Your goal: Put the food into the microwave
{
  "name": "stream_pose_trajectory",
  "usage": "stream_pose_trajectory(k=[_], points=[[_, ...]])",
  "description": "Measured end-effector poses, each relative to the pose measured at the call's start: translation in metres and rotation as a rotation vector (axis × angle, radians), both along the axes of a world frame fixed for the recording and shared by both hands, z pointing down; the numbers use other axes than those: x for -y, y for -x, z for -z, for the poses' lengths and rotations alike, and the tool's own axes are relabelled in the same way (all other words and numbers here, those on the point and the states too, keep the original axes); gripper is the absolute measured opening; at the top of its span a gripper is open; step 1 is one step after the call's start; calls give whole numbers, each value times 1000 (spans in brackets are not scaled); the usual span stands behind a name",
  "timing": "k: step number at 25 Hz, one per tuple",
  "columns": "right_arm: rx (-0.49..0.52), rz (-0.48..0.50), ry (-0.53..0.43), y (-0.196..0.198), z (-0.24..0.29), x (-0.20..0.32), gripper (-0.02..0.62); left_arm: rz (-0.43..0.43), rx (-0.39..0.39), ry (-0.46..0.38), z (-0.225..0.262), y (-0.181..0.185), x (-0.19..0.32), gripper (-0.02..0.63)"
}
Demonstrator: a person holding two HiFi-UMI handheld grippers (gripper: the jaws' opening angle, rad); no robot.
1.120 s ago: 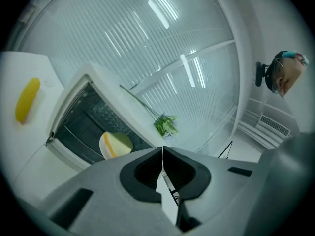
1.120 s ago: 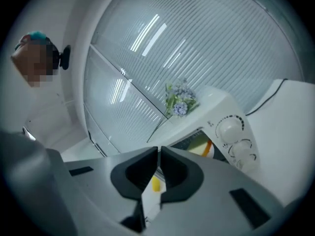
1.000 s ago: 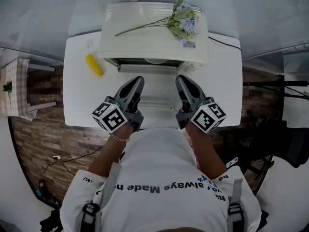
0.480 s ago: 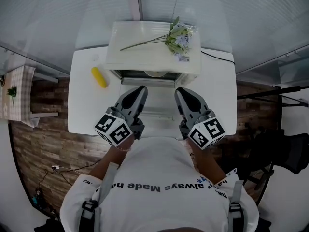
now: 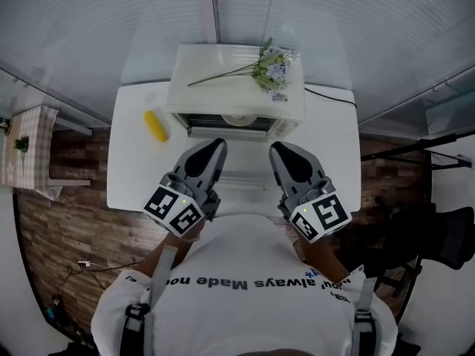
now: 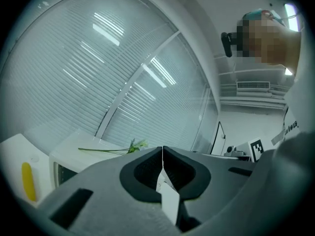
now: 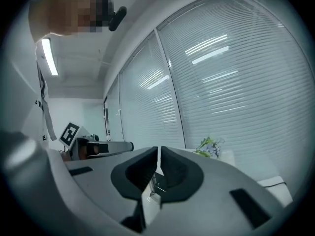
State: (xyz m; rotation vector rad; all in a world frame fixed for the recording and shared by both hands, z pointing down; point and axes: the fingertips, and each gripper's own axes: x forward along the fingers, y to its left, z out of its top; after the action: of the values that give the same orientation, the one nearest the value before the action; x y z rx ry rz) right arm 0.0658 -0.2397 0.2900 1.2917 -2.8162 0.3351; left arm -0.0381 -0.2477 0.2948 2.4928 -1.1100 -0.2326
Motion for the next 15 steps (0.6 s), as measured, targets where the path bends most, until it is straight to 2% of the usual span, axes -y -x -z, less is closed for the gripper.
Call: stream_pose_trajectory(k=[8, 15], points=[[-20, 13, -55, 8, 28, -11, 25, -3, -1, -54, 20, -2, -6, 15], [-19, -1, -64, 8, 31, -13, 25, -5, 16, -76, 25, 1, -8, 15]])
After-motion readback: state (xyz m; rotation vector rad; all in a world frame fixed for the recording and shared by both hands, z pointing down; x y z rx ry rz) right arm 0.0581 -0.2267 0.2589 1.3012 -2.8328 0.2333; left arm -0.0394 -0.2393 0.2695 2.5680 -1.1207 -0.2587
